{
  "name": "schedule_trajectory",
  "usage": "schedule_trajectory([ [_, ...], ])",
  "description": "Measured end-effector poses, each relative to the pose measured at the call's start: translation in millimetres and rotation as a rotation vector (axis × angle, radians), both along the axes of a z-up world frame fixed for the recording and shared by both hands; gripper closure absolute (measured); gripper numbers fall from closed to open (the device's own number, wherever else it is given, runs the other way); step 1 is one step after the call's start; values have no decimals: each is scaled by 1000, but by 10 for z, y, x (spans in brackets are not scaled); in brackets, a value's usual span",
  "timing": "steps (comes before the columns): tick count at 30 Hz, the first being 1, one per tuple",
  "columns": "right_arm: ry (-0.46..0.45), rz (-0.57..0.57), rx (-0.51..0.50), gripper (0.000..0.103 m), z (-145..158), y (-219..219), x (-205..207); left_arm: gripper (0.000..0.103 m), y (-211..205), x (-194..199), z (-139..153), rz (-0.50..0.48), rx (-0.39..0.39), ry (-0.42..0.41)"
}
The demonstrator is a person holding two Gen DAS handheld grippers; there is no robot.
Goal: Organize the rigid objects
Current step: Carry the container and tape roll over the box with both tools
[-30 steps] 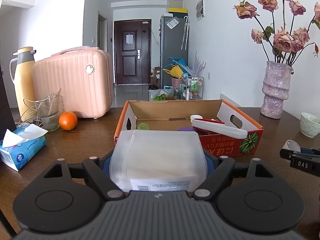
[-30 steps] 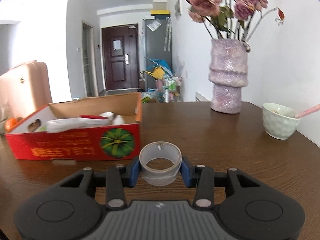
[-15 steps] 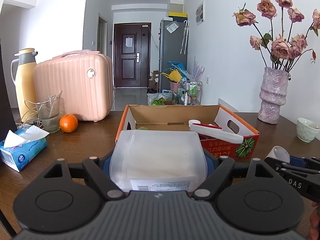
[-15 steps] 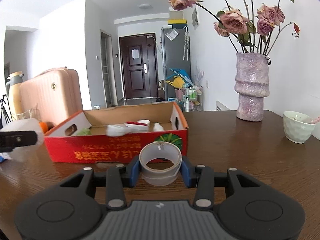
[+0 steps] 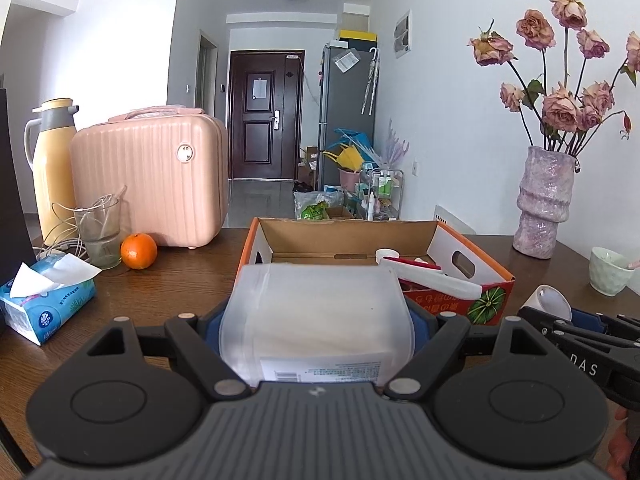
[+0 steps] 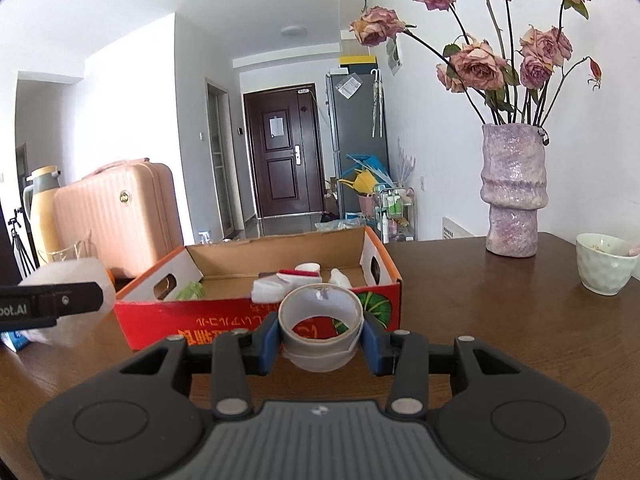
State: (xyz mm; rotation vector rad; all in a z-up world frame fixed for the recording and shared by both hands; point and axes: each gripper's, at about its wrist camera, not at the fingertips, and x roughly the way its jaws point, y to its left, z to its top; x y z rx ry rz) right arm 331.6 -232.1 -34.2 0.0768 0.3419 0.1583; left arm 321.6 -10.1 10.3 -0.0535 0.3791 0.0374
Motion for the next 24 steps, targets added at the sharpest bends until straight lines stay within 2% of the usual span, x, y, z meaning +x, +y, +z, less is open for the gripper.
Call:
schedule_trajectory([
  [11,-32,23,-5,62,136,80,155,20,-47,129,122,12,-20,-22],
  [24,-66,40,10,62,278,146,589,20,-85,517,182,58,-27,-33],
])
